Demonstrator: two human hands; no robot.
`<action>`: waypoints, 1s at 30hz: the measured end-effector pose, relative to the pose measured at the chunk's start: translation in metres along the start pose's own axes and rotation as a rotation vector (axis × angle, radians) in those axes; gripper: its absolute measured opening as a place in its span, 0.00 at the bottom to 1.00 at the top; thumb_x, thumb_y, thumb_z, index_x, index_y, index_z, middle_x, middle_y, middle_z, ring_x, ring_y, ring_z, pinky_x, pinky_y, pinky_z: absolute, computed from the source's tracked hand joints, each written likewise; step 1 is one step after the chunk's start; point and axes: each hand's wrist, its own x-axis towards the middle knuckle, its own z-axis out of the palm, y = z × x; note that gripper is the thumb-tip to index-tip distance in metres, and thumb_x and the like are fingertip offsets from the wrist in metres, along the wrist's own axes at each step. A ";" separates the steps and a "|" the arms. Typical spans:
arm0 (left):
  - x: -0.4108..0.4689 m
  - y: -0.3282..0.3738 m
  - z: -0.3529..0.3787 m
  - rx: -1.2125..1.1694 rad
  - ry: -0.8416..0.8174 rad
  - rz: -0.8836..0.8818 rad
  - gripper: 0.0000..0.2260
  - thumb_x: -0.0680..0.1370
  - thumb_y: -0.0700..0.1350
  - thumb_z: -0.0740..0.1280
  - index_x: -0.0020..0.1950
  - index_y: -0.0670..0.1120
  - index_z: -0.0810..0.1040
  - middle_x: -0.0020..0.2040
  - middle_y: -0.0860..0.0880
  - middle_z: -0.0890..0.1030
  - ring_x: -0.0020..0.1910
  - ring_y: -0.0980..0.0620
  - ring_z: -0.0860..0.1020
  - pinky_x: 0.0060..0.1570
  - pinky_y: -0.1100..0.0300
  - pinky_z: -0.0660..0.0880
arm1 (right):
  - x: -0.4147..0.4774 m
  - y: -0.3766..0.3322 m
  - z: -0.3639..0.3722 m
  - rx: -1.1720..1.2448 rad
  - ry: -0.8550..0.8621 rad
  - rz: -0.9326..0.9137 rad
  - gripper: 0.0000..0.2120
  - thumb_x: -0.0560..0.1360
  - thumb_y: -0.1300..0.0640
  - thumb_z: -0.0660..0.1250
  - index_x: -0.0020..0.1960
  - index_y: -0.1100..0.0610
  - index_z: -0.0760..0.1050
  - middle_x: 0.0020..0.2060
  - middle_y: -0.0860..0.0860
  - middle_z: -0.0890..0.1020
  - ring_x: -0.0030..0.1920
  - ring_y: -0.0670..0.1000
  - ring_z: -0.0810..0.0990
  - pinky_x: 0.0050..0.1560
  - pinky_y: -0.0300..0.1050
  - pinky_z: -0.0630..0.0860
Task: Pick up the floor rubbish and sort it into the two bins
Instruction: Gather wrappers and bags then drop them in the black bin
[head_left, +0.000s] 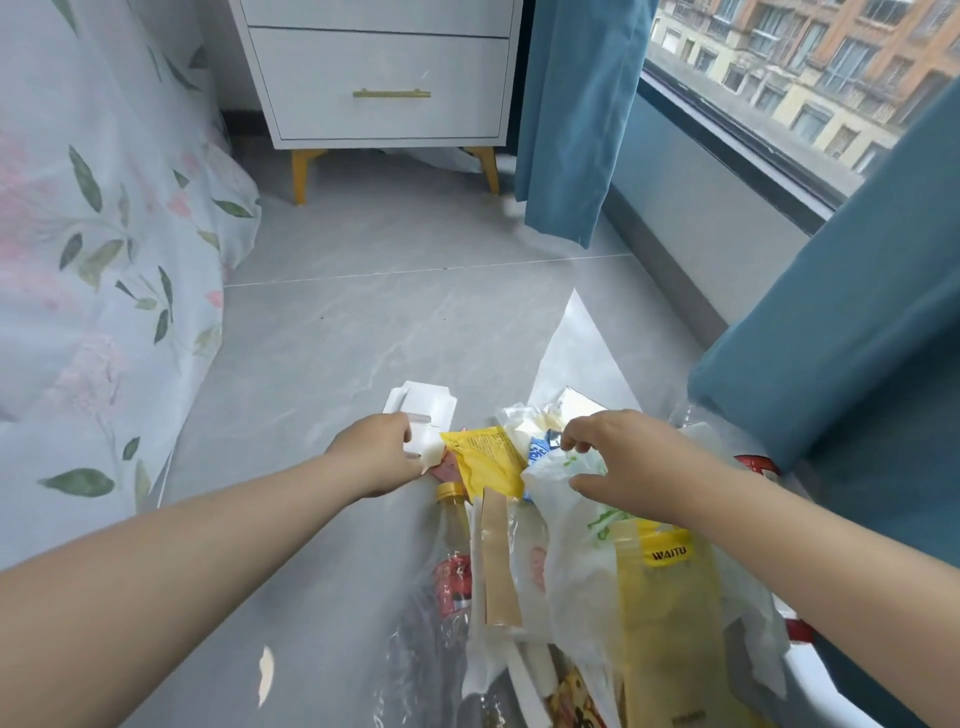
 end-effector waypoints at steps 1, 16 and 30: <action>-0.001 -0.001 0.002 -0.015 -0.001 -0.009 0.17 0.75 0.52 0.66 0.60 0.46 0.73 0.57 0.49 0.77 0.54 0.47 0.77 0.53 0.54 0.76 | 0.000 0.000 -0.002 0.003 -0.008 0.000 0.19 0.74 0.49 0.65 0.65 0.49 0.71 0.59 0.46 0.77 0.59 0.48 0.74 0.57 0.43 0.72; -0.031 0.052 0.038 -0.136 -0.033 0.194 0.20 0.76 0.57 0.64 0.62 0.47 0.73 0.58 0.50 0.76 0.55 0.51 0.76 0.57 0.53 0.74 | -0.034 0.047 0.008 -0.248 -0.351 0.075 0.53 0.59 0.32 0.74 0.76 0.49 0.54 0.69 0.50 0.68 0.71 0.54 0.63 0.75 0.57 0.51; -0.061 0.088 0.045 -0.012 0.026 0.458 0.27 0.73 0.65 0.60 0.68 0.52 0.69 0.64 0.53 0.72 0.60 0.50 0.72 0.61 0.56 0.67 | -0.073 0.070 0.040 -0.158 -0.403 0.084 0.61 0.55 0.33 0.77 0.77 0.45 0.46 0.73 0.46 0.66 0.73 0.51 0.64 0.75 0.53 0.52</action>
